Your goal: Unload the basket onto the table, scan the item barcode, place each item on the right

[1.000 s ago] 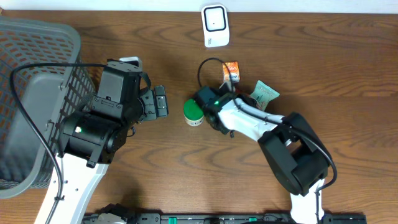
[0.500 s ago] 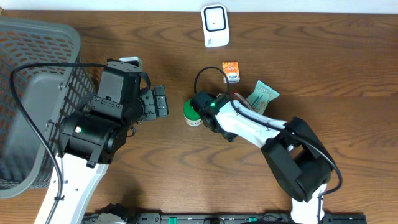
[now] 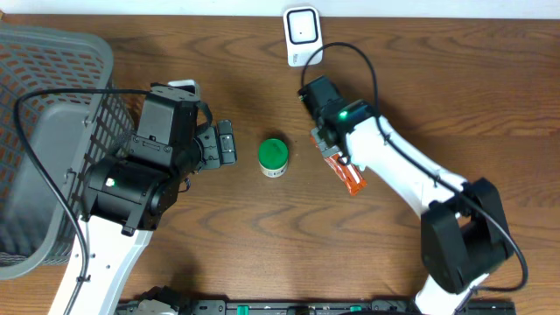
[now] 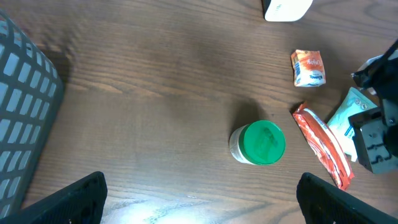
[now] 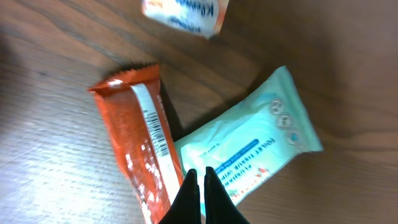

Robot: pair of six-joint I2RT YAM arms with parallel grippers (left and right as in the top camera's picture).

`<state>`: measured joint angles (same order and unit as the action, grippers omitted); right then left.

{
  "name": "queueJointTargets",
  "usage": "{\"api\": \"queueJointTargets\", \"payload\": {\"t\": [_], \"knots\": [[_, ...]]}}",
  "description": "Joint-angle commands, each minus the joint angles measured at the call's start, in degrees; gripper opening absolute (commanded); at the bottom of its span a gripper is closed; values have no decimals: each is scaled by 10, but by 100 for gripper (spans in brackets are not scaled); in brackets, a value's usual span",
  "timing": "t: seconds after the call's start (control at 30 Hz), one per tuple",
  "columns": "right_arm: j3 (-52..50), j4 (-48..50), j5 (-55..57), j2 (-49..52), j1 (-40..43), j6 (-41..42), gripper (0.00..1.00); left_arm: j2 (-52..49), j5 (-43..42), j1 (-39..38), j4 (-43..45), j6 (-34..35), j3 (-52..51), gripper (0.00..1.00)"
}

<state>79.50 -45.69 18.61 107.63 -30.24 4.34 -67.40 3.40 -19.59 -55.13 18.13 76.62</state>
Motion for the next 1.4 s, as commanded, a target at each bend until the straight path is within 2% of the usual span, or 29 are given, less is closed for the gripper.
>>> {"api": "queueJointTargets", "payload": {"t": [0.0, 0.37, 0.6, 0.63, 0.7, 0.73, 0.8, 0.93, 1.03, 1.17, 1.37], "knots": [[-1, 1, -80, 30, 14, -8, 1, -3, 7, 3, -1, -5, 4, 98], [-19, -17, -162, 110, 5, 5, 1, -3, 7, 3, -1, -5, 4, 98], [8, -86, -177, 64, -17, 35, 1, -3, 7, 3, -1, -5, 4, 98], [16, -99, -177, 48, -16, 42, 8, -3, 7, 3, -1, -5, 4, 98], [31, -120, -190, 10, -7, 41, 61, -3, 7, 3, -1, -5, 4, 98], [35, -124, -205, -7, 1, 28, 72, -3, 7, 3, -1, -5, 4, 98], [35, -126, -264, -37, 28, -29, 79, -3, 7, 3, -1, -5, 4, 98], [32, -146, -351, -32, 86, -142, 74, -3, 7, 3, -1, -5, 4, 98], [29, -156, -435, 6, 135, -215, 63, -3, 7, 3, -1, -5, 4, 98], [29, -155, -475, 43, 155, -247, 59, -3, 7, 3, -1, -5, 4, 98], [29, -130, -446, 93, 156, -254, 59, -3, 7, 3, -1, -5, 4, 98]]}}
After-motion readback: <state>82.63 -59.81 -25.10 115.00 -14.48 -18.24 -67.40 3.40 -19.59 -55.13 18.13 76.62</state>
